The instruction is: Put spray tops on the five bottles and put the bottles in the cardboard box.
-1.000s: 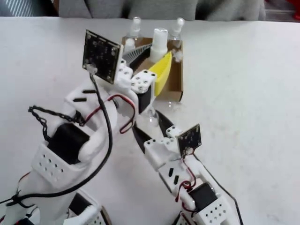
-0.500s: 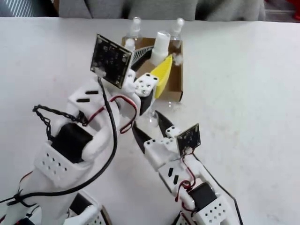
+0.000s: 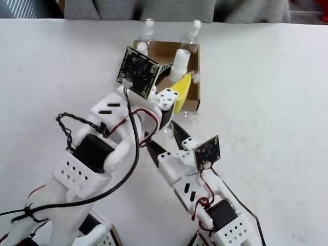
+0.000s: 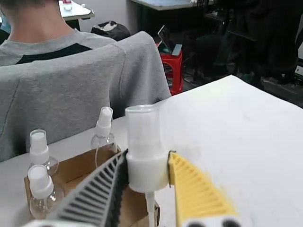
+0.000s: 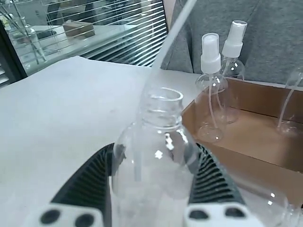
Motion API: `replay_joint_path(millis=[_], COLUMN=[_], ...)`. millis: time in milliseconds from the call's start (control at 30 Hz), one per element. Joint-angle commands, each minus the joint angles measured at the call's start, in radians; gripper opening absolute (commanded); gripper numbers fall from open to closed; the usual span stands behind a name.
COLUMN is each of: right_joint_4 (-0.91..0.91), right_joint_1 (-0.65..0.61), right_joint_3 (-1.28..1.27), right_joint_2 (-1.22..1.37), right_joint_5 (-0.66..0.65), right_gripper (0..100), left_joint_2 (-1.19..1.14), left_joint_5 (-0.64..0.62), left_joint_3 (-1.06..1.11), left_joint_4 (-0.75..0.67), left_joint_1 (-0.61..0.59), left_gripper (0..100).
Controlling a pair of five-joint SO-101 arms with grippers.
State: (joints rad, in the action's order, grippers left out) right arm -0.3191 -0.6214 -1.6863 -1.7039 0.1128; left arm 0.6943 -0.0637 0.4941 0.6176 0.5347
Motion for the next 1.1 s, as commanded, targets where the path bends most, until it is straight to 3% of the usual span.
replay_joint_path(millis=[0,400,667,1067], right_joint_4=[-0.001,-0.001,-0.001,-0.001], right_joint_1=[-0.005,-0.005,-0.005,-0.005], right_joint_3=[-0.009,-0.009,-0.009,-0.009], right_joint_2=[-0.016,-0.016,-0.016,-0.016], right_joint_5=[0.002,0.002,0.002,0.002], right_gripper=[1.8,1.8,1.8,1.8], left_joint_2=[0.008,0.001,-0.001,0.008], left_joint_5=[0.005,0.009,0.009,0.008], left_joint_3=[-0.041,-0.282,-0.267,-0.058], left_joint_4=[-0.097,0.081,0.146,0.075], left_joint_1=[0.002,0.002,0.002,0.005], left_gripper=[2,2,2,2])
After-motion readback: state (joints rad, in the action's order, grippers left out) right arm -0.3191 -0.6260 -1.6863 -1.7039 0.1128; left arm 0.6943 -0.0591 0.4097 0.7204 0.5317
